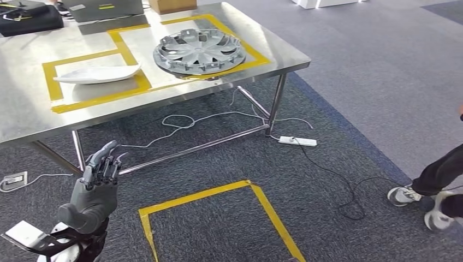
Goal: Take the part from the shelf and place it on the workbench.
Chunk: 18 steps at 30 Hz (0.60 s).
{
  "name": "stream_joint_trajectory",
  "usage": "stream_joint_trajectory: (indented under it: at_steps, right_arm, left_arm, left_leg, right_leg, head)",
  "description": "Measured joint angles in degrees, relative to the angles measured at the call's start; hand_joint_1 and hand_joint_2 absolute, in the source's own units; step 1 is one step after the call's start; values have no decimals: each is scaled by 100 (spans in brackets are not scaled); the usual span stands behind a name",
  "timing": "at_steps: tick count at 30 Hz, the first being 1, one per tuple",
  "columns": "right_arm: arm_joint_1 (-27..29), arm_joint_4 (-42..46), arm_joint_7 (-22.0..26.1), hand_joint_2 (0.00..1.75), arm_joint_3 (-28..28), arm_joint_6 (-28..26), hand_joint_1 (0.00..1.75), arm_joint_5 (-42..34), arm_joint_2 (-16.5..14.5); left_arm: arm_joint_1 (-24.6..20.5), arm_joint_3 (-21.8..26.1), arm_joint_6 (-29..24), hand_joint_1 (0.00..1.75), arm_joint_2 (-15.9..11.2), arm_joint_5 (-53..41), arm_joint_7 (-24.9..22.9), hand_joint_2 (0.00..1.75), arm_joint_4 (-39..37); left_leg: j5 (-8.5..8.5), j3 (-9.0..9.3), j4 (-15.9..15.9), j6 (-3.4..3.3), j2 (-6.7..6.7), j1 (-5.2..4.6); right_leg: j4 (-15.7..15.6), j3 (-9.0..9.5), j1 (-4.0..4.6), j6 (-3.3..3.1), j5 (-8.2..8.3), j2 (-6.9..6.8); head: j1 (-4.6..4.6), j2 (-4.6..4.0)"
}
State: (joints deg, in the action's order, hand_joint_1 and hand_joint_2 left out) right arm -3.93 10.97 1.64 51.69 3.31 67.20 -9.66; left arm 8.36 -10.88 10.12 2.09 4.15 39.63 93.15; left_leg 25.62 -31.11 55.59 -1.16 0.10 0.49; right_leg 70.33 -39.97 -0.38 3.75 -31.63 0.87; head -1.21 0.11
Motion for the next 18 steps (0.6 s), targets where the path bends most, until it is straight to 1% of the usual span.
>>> stream_joint_trajectory:
  at_steps: [1,2,3,4,5,6,7,8,10,11,12,13,14,15,16,17,18]
  right_arm:
    - [2,0,-4,0,1,-13,0,0,0]
    - [8,0,-4,0,1,-28,0,-5,1]
    - [14,0,7,0,2,-45,0,-12,6]
    - [15,1,28,0,3,-62,0,-22,17]
    - [9,1,54,0,4,-78,0,-36,29]
    - [-2,2,79,0,5,-88,0,-49,40]
    - [-14,3,99,0,8,-93,0,-73,50]
    - [-19,4,117,0,22,-97,0,-125,56]
    - [-15,4,153,0,102,-101,0,-285,75]
    - [-11,5,171,0,160,-101,0,-370,86]
    - [-13,5,189,0,214,-93,0,-429,97]
    - [-19,6,206,0,259,-81,0,-463,106]
    - [-24,7,227,0,292,-68,0,-476,113]
    - [-27,7,245,0,316,-57,0,-480,118]
    - [-26,7,261,0,335,-52,0,-479,122]
    - [-21,7,276,0,352,-57,0,-478,126]
    - [-17,7,292,0,366,-67,0,-479,131]
  left_arm:
    - [5,2,-7,0,1,9,1,0,-3]
    - [6,3,-9,0,3,23,2,0,-7]
    - [3,3,-7,0,6,39,2,0,-10]
    - [0,4,-4,0,11,52,2,0,-13]
    - [-3,4,0,0,16,62,2,0,-13]
    - [-6,4,4,0,21,65,2,0,-13]
    - [-9,4,8,0,26,66,4,0,-14]
    - [-10,4,11,0,32,61,7,0,-14]
    - [-14,4,12,0,49,40,14,0,-14]
    - [-17,4,10,0,58,27,16,0,-14]
    - [-19,4,7,0,66,16,20,0,-13]
    - [-20,5,4,0,72,9,24,0,-13]
    - [-20,7,9,0,78,3,27,0,-13]
    - [-20,10,22,0,88,-1,30,0,-13]
    - [-23,14,45,0,98,-3,31,0,-13]
    - [-29,17,74,0,111,-11,31,0,-13]
    - [-41,20,102,0,125,-27,31,0,-13]
  left_leg:
    - [2,1,1,-4,69,-5]
    - [5,4,3,-5,130,-8]
    - [8,9,5,-2,184,-8]
    - [14,19,6,6,235,-8]
    - [24,31,9,22,280,-18]
    - [37,40,20,43,320,-36]
    - [45,46,28,67,356,-56]
    - [48,48,35,91,388,-74]
    - [58,43,47,137,465,-77]
    - [102,31,87,166,447,-69]
    - [206,-20,214,195,382,-60]
    - [370,-126,458,222,285,-50]
    - [572,-288,820,241,174,-42]
    - [765,-487,1237,251,109,-37]
    - [881,-652,1575,255,80,-35]
    - [885,-739,1742,252,69,-34]
    - [774,-717,1682,245,64,-32]
  right_leg:
    - [304,-129,-2,9,-100,-34]
    - [388,-150,-3,13,-84,-50]
    - [220,-48,-4,12,39,-67]
    - [-151,161,-4,8,230,-112]
    - [-599,403,3,4,394,-229]
    - [-973,612,9,-17,516,-324]
    - [-1206,741,18,-40,575,-390]
    - [-1289,781,29,-66,578,-419]
    - [-1280,755,27,-134,601,-304]
    - [-1282,743,18,-168,616,-253]
    - [-1291,734,4,-206,634,-199]
    - [-1300,726,-11,-238,652,-147]
    - [-1300,709,-14,-259,663,-92]
    - [-1300,692,-15,-274,673,-32]
    - [-1300,679,-14,-279,680,31]
    - [-1299,671,-14,-278,687,97]
    - [-1298,669,-15,-271,694,163]
  head:
    - [0,0]
    - [-1,0]
    - [-1,0]
    - [-2,0]
    - [-3,0]
    - [-3,0]
    - [0,0]
    - [1,0]
    - [1,0]
    - [1,0]
    - [5,0]
    - [10,0]
    - [15,0]
    - [17,0]
    - [17,0]
    - [17,0]
    - [16,0]
